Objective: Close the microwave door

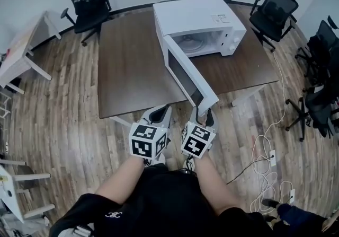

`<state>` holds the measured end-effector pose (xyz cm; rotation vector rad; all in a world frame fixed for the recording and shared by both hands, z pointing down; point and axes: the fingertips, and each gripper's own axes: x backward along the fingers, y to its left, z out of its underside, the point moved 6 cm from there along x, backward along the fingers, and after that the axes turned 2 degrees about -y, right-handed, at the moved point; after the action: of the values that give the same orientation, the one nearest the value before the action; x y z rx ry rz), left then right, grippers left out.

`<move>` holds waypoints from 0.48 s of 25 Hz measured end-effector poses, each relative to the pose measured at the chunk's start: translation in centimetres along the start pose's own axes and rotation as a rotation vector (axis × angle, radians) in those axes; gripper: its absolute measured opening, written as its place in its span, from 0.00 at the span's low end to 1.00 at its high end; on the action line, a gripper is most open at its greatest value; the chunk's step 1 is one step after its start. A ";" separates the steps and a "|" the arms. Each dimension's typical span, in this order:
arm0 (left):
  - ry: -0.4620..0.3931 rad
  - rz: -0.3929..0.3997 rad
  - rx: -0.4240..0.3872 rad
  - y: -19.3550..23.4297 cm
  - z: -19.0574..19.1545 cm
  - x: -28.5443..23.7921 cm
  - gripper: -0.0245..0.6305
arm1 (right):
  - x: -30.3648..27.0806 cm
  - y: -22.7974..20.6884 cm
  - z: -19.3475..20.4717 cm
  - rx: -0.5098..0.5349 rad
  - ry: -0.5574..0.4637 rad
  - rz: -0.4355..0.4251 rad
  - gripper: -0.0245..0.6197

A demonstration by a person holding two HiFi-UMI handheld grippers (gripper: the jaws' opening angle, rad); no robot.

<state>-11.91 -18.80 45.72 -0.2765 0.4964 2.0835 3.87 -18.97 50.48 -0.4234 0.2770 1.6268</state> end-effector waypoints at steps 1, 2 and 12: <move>0.002 0.003 -0.001 0.4 0.0 0.0 0.05 | -0.1 0.0 0.0 -0.003 -0.001 0.019 0.33; 0.004 0.007 -0.002 0.7 -0.1 0.0 0.05 | -0.2 0.0 0.1 -0.005 -0.004 0.039 0.31; 0.012 0.072 -0.030 3.5 -0.6 -0.4 0.05 | -1.3 -0.7 -0.1 -0.023 -0.029 0.186 0.23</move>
<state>-14.67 -21.08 46.15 -0.2928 0.4895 2.1617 4.64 -20.13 50.99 -0.4001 0.2823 1.8177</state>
